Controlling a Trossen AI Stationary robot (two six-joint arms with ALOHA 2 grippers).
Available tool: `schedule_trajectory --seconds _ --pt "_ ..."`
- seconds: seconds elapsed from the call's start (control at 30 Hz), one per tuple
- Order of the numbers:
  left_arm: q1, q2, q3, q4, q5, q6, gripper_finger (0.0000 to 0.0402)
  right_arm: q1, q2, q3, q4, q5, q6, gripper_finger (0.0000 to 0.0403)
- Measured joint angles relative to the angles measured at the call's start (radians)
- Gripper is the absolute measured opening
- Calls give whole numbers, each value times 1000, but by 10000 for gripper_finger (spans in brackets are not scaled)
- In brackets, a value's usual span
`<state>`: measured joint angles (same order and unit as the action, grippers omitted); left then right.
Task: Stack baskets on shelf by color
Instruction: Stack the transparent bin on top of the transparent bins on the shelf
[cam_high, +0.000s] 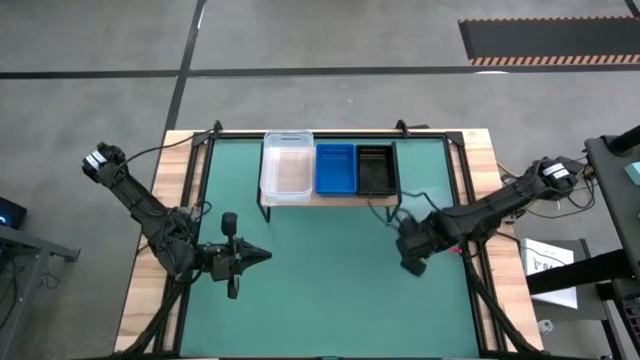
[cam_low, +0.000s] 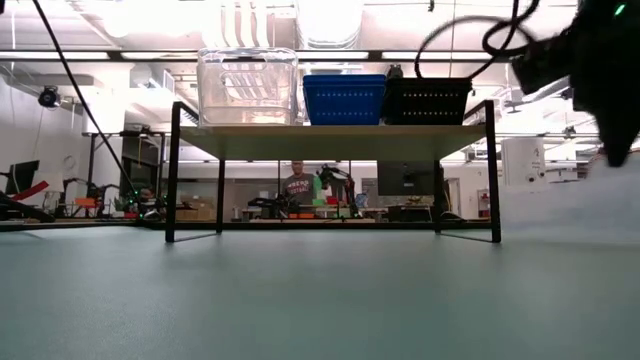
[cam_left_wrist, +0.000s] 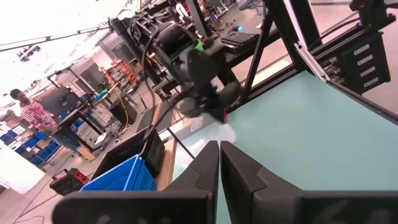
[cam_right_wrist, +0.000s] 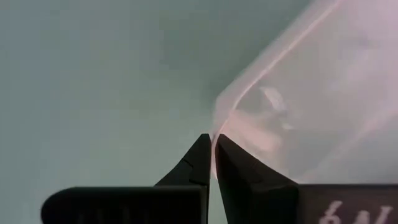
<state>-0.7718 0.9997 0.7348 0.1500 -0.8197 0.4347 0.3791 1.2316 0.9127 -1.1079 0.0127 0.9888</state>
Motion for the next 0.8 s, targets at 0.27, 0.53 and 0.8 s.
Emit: schedule_trajectory --seconds 0.27,0.53,0.8 --pt "0 0 1 0 0 0 0 147 15 1 535 -193 -187 9" --pt "0 3 3 37 0 20 0 192 92 2 708 -117 -434 9" --pt "0 8 -1 124 3 44 0 205 170 7 550 -119 -790 9"
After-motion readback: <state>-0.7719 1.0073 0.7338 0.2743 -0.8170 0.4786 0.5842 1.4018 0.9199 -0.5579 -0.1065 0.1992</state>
